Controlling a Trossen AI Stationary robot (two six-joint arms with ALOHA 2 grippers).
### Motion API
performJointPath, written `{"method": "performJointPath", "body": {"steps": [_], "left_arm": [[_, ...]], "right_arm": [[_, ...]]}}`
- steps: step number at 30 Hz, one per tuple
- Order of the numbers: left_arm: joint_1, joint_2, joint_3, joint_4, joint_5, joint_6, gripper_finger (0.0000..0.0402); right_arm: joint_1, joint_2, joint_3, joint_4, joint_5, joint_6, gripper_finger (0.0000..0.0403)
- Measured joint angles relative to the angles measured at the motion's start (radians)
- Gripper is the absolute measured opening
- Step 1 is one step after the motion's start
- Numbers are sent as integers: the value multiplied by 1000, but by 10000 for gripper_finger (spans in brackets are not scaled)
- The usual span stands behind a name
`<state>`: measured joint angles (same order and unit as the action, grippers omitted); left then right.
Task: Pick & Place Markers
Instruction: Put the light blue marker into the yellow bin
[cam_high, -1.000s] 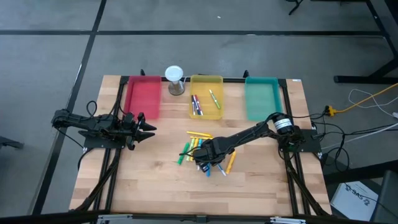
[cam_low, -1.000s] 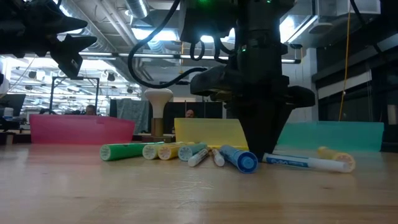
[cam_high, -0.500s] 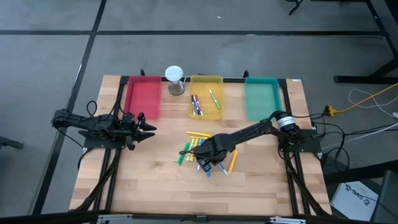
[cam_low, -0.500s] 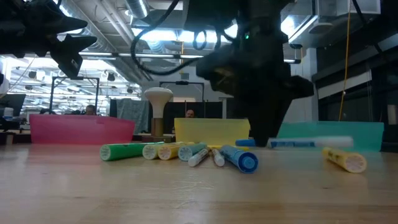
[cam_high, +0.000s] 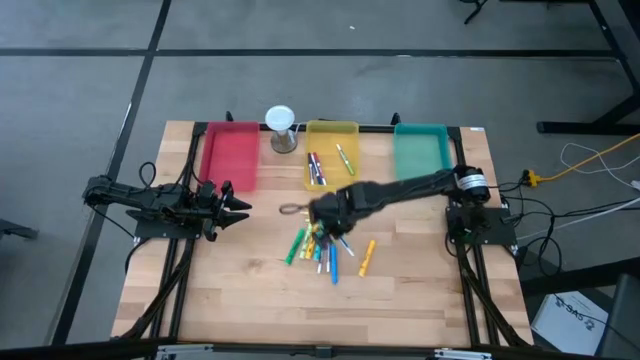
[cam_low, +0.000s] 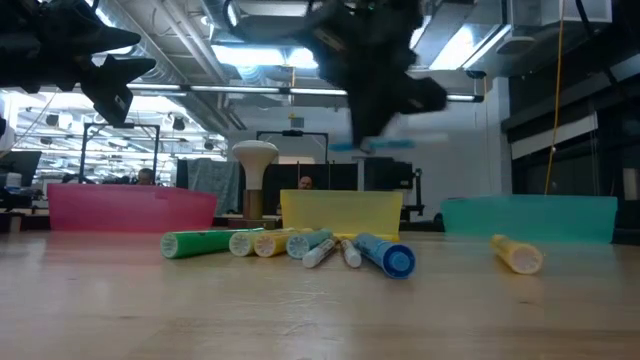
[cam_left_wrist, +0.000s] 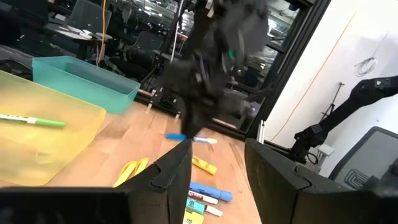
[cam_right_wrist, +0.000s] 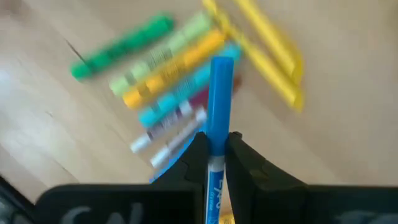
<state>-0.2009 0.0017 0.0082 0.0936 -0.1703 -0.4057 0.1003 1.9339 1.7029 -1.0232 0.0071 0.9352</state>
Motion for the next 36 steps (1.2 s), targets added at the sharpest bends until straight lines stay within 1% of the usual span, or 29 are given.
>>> {"method": "performJointPath", "body": {"steps": [5,12,17,24,29,36], "left_arm": [[0,0,0,0,0,0,143],[0,0,0,0,0,0,143],[0,0,0,0,0,0,143],[0,0,0,0,0,0,143],[0,0,0,0,0,0,143],[0,0,0,0,0,0,143]], "right_arm": [[-106,0,109,4,15,-111,34],[-270,0,176,4,25,-191,34],[-379,0,176,20,29,-210,34],[-482,3,176,45,27,-245,34],[-536,3,166,80,27,-262,34],[-565,5,64,142,15,-255,34]]}}
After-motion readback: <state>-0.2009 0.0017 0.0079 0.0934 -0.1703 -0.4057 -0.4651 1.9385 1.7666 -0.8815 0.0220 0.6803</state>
